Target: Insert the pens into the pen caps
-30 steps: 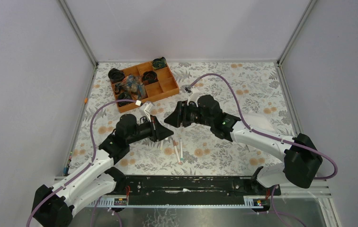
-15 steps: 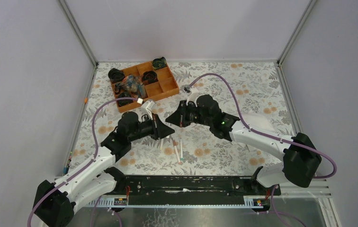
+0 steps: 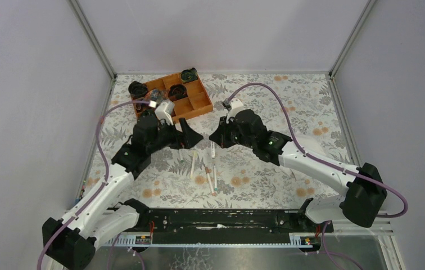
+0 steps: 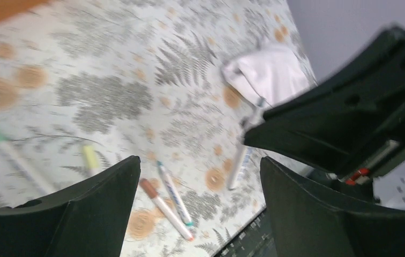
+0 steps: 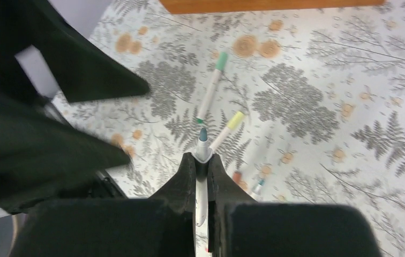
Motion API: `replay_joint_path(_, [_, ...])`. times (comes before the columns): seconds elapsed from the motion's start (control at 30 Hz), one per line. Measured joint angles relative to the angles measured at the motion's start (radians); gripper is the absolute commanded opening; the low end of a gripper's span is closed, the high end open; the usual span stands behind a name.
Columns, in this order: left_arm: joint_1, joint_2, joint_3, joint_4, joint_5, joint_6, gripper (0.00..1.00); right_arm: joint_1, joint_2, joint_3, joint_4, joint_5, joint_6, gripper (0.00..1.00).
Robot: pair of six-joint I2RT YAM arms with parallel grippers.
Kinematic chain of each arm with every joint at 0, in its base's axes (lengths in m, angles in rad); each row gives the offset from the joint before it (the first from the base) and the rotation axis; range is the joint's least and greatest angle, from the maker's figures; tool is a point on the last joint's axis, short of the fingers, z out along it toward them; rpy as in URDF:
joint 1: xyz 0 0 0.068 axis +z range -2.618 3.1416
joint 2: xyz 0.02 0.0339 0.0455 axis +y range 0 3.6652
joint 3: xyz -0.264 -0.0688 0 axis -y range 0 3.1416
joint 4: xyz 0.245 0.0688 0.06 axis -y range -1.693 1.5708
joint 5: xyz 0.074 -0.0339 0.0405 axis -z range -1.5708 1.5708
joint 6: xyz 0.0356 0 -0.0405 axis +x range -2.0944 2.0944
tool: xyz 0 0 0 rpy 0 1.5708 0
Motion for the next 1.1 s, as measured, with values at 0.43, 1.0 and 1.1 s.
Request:
replay_joint_path(0.43, [0.508, 0.233, 0.297, -0.303, -0.242, 0.190, 0.74, -0.053, -0.018, -0.037, -0.108, 0.068, -0.049, 0.00])
replay_joint_path(1.0, [0.845, 0.591, 0.364, -0.181, -0.421, 0.165, 0.40, -0.092, 0.056, -0.042, -0.131, -0.003, -0.069, 0.00])
replay_joint_path(1.1, [0.843, 0.570, 0.314, -0.103, -0.425, 0.134, 0.38, -0.093, 0.085, -0.042, -0.130, -0.031, -0.068, 0.00])
